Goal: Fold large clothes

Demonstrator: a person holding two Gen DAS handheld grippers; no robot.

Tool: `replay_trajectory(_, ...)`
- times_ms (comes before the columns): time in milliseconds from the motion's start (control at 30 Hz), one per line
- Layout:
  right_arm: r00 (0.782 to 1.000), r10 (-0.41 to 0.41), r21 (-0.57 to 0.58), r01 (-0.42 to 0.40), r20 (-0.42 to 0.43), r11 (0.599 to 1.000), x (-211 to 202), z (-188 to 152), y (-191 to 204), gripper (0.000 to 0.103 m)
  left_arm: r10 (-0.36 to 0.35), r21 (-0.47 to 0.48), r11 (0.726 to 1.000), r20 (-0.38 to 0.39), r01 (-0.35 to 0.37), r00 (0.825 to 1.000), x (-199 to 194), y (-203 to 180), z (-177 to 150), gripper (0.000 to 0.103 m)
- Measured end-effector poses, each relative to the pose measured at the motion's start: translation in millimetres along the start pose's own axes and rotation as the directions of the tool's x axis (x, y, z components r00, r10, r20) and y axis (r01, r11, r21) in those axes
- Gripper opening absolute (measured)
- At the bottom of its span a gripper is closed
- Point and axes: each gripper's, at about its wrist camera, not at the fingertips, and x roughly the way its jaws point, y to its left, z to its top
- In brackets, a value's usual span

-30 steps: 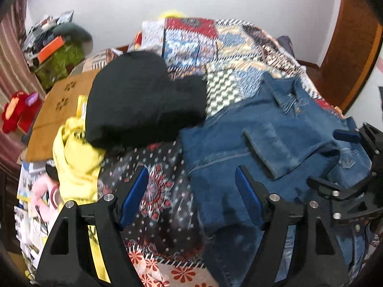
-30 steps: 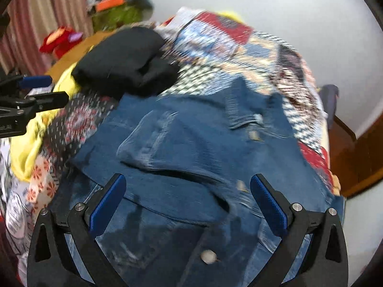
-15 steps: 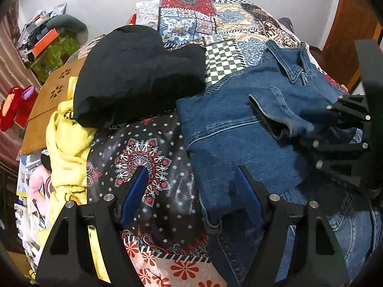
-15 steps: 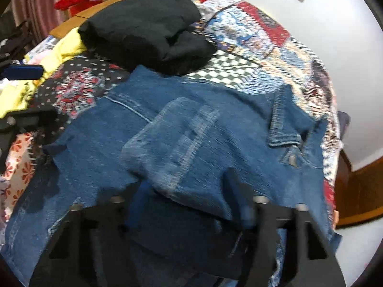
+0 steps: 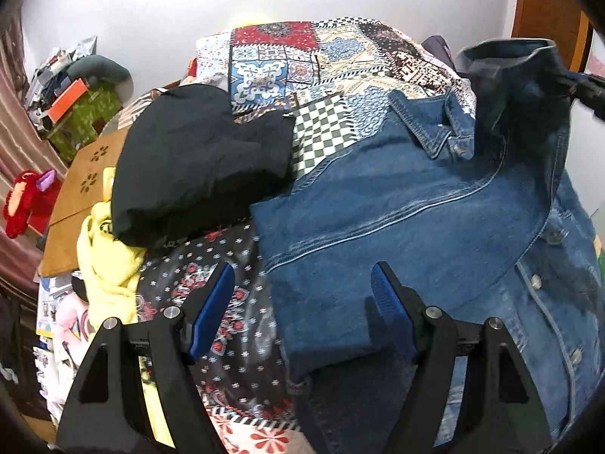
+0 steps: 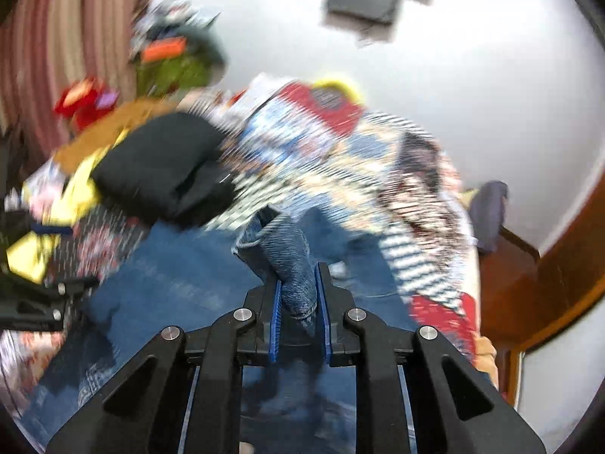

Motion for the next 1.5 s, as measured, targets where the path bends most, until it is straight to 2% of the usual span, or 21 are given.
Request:
replay_trajectory(133, 0.999, -0.031, 0.125, 0.027, 0.029, 0.992, -17.2, -6.1, -50.1, 0.013, -0.026, -0.012, 1.000, -0.017, 0.026, 1.000, 4.2, -12.6, 7.3, 0.074)
replay_trajectory(267, 0.999, -0.035, 0.216, 0.029, 0.024, 0.976, -22.7, -27.1, -77.8, 0.012, -0.036, 0.021, 0.999, -0.031, 0.036, 0.999, 9.3, -32.2, 8.4, 0.074)
replay_trajectory(333, 1.000, -0.030, 0.243, 0.031, -0.006, 0.970, -17.7, -39.1, -85.7, 0.012, -0.037, 0.046, 0.998, -0.043, 0.039, 0.998, 14.8, -42.8, 6.3, 0.074)
replay_trajectory(433, 0.995, -0.009, 0.285, 0.036, -0.096, 0.958, 1.6, -65.6, -97.9, 0.012, -0.041, 0.078, 0.996, -0.073, 0.046, 0.996, 25.6, -56.1, 1.2, 0.074)
replay_trajectory(567, 0.972, 0.083, 0.398, 0.012, -0.219, 0.917, 27.2, -108.9, -117.8, 0.013, -0.030, 0.121, 0.992, -0.120, 0.044, 0.992, 43.4, -69.0, -8.2, 0.074)
replay_trajectory(733, 0.936, 0.179, 0.534, 0.011, -0.303, 0.845, 37.5, -154.2, -138.8, 0.017, -0.019, 0.111, 0.993, -0.101, 0.030, 0.995, 47.0, -67.8, -10.2, 0.085)
replay_trajectory(833, 0.920, 0.163, 0.543, 0.062, -0.357, 0.837, 35.6, -169.8, -144.4, 0.023, -0.045, 0.069, 0.996, -0.108, 0.053, 0.993, 50.2, -61.6, -11.8, 0.088)
replay_trajectory(933, 0.911, 0.142, 0.534, 0.096, -0.387, 0.840, 27.8, -178.8, -150.4, 0.025, -0.074, 0.032, 0.996, -0.122, 0.078, 0.990, 51.7, -57.0, -11.8, 0.088)
replay_trajectory(1033, 0.914, 0.122, 0.532, 0.113, -0.386, 0.839, 11.3, -184.6, -158.3, 0.028, -0.078, 0.021, 0.996, -0.126, 0.081, 0.989, 50.0, -57.1, -8.3, 0.088)
replay_trajectory(1133, 0.930, 0.087, 0.540, 0.129, -0.356, 0.832, -5.5, -183.3, -170.8, 0.034, -0.065, 0.037, 0.997, -0.086, 0.068, 0.994, 39.4, -62.5, -0.1, 0.088)
replay_trajectory(1200, 0.946, 0.051, 0.559, 0.145, -0.321, 0.816, -23.4, -182.4, -184.3, 0.044, -0.058, 0.050, 0.997, -0.050, 0.061, 0.997, 29.0, -67.7, 8.5, 0.088)
replay_trajectory(1300, 0.963, -0.009, 0.605, 0.177, -0.270, 0.777, -46.8, -185.7, -206.4, 0.057, -0.078, 0.061, 0.995, 0.018, 0.076, 0.997, 10.2, -77.5, 23.0, 0.088)
replay_trajectory(1400, 0.968, -0.042, 0.658, 0.198, -0.246, 0.727, -62.5, -197.0, -230.3, 0.059, -0.105, 0.071, 0.993, 0.080, 0.099, 0.991, -6.5, -88.8, 36.6, 0.088)
replay_trajectory(1500, 0.965, -0.046, 0.713, 0.224, -0.259, 0.664, -66.1, -215.1, -251.1, 0.059, -0.133, 0.090, 0.988, 0.127, 0.122, 0.983, -17.3, -104.1, 49.2, 0.088)
